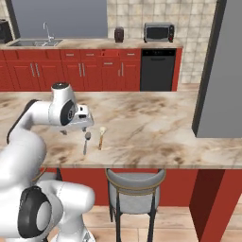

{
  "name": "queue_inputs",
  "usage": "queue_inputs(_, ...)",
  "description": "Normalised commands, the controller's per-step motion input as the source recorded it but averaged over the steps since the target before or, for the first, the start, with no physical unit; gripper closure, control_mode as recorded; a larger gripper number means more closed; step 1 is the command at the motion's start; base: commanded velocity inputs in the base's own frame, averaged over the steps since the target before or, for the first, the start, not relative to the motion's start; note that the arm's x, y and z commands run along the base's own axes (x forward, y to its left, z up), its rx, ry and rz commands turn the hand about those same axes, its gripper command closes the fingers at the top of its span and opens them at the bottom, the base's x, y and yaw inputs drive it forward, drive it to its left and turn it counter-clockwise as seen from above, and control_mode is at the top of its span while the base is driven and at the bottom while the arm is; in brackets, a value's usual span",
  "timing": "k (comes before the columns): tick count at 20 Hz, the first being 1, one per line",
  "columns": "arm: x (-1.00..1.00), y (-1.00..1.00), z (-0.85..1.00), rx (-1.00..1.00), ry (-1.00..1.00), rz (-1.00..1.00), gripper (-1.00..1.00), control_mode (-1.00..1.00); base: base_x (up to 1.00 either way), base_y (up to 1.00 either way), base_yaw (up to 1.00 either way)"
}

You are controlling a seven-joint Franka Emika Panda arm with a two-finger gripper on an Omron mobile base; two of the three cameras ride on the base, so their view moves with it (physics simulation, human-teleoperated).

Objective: Pick up the metallic utensils from the counter and place them in the open drawer. Make sure not to pick up any wooden utensils.

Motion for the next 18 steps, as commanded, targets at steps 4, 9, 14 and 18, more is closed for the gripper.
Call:
queue_inputs(4,0.87,0.76,-0.49,-0.02,0.11,-0.23,-1.00,-1.00,0.00,0.00,0.00)
queue_inputs(9,0.84,0.50,-0.76,0.02,0.14,-0.30,-1.00,-1.00,0.00,0.00,0.00)
queue_inputs(14,0.57,0.02,-0.78,0.07,0.07,-0.25,-1.00,-1.00,0.00,0.00,0.00)
queue_inputs(18,0.12,-0.43,-0.35,0.03,0.10,-0.08,-1.00,-1.00,0.00,0.00,0.00)
